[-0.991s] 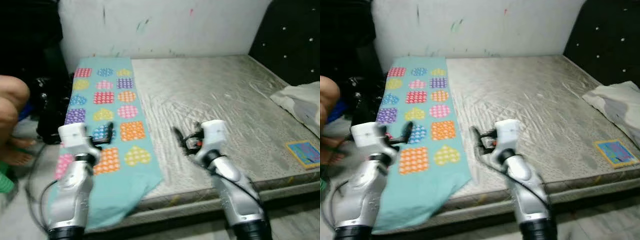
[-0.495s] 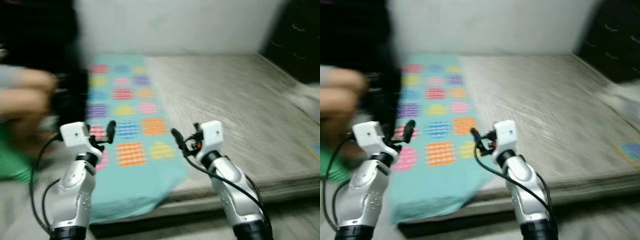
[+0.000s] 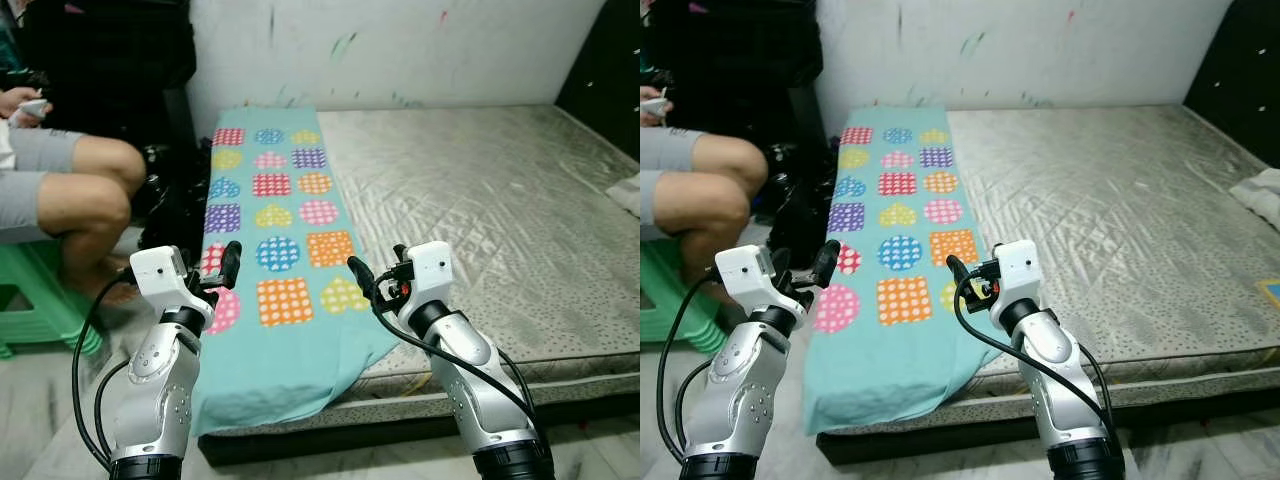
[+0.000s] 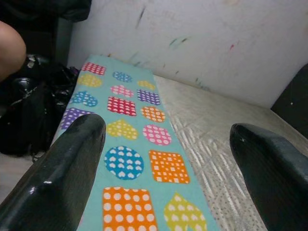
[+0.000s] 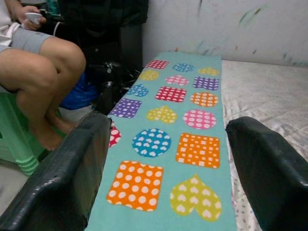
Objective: Clean up the room
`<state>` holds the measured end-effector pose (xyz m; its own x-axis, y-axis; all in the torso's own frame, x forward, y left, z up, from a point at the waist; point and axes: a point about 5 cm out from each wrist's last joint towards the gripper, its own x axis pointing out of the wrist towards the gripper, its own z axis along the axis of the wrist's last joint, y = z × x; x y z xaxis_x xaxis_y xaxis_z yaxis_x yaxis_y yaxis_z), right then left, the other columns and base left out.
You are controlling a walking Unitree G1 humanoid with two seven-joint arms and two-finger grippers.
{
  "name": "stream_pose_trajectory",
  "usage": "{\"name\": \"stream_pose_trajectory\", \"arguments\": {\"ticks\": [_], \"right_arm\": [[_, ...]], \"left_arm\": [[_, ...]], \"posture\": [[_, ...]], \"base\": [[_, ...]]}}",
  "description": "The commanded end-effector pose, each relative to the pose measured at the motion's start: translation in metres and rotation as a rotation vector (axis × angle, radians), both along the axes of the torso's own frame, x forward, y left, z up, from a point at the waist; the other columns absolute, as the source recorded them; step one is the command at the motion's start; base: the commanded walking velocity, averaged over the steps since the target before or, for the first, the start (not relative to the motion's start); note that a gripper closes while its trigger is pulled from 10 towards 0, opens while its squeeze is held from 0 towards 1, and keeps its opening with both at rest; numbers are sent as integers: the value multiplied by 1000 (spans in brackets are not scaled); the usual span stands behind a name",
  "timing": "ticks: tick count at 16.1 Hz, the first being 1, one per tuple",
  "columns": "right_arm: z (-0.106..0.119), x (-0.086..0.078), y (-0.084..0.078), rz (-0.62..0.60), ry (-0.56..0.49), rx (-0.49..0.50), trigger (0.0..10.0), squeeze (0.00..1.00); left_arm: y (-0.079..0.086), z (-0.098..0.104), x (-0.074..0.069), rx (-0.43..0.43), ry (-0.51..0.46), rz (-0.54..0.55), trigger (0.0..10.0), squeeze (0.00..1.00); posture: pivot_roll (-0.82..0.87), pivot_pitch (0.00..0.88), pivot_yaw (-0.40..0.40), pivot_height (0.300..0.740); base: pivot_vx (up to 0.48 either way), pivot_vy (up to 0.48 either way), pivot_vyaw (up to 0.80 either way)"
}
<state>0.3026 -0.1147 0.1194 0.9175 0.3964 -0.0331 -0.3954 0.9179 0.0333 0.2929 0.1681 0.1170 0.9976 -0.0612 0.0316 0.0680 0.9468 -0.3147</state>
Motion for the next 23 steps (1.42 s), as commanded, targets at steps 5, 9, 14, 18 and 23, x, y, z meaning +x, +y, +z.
{"name": "stream_pose_trajectory", "arguments": {"ticks": [5, 9, 14, 18, 23], "right_arm": [[4, 1, 0, -11, -14, 2, 10000, 0], [4, 2, 0, -12, -15, 2, 10000, 0], [5, 3, -2, -23, -14, 5, 10000, 0], [5, 4, -3, -30, -13, 8, 10000, 0], [3, 10, -7, -55, 1, -3, 10000, 0]], "left_arm": [[1, 3, 1, 8, -10, -9, 10000, 0], [1, 3, 1, 9, -8, -7, 10000, 0], [2, 3, 2, 13, 0, 2, 10000, 0], [2, 2, 3, 18, 2, 7, 10000, 0], [13, 3, 7, 55, 24, 39, 10000, 0]], "posture": [[-133, 0, -5, 740], [-133, 0, -5, 740], [-133, 0, -5, 740], [-133, 0, -5, 740], [-120, 0, 4, 740]], "base": [[383, 0, 0], [396, 0, 0], [136, 0, 0], [0, 0, 0], [0, 0, 0]]}}
